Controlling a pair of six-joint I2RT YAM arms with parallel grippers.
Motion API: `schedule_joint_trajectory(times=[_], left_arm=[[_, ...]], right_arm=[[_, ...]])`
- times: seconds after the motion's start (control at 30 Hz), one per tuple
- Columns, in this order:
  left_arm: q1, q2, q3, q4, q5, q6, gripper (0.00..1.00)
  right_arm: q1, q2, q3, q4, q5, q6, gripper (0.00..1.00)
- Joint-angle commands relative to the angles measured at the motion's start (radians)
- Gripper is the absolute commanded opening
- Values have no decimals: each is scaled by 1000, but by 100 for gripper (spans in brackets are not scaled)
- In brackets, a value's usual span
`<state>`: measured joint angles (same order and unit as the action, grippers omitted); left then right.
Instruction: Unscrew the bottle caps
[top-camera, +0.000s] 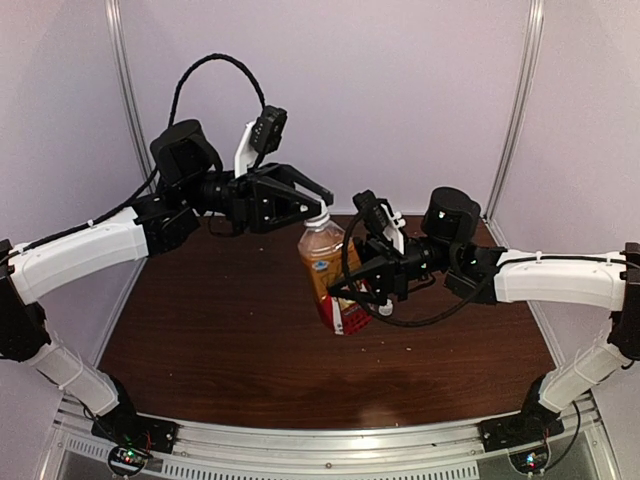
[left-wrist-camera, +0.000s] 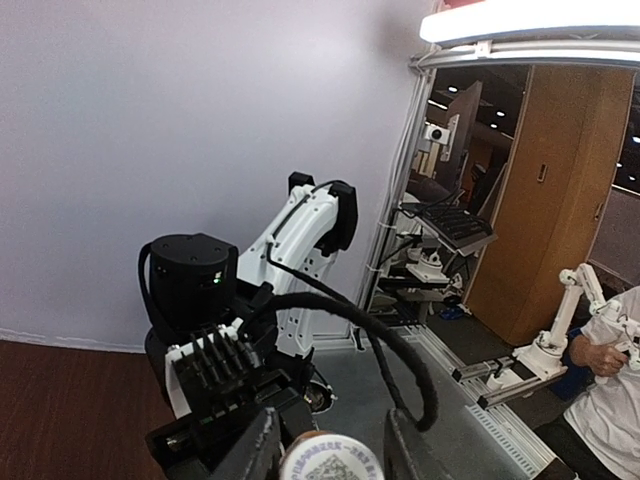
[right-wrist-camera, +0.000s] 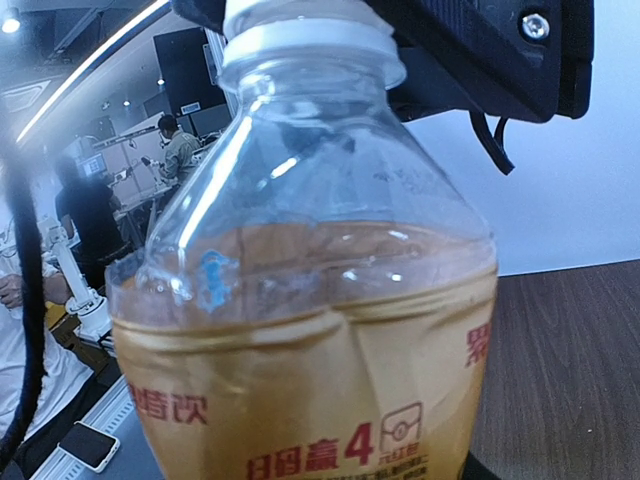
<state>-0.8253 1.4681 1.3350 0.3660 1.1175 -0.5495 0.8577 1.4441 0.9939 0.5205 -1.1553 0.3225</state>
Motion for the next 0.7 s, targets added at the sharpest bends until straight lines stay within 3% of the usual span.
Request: schedule_joint_trajectory(times=[0.0, 0.17, 0.27, 0.43, 0.53, 0.67], left_arm=[[5, -8, -7, 39, 0, -2, 33], [4, -46, -3, -98, -172, 67, 21], [-13, -87, 13, -264, -450, 104, 17], [-91, -124, 58, -483, -888, 67, 16], [-125, -120, 75, -514, -969, 46, 18], [-129, -98, 86, -514, -954, 47, 25]], right_arm=[[0, -12, 2, -5, 14, -10, 43], [-2, -46, 19, -150, 135, -98, 43], [-2, -66, 45, -285, 281, -167, 43], [-3, -89, 50, -353, 460, -206, 43], [-1, -90, 48, -355, 493, -211, 43], [0, -87, 44, -347, 484, -211, 43]])
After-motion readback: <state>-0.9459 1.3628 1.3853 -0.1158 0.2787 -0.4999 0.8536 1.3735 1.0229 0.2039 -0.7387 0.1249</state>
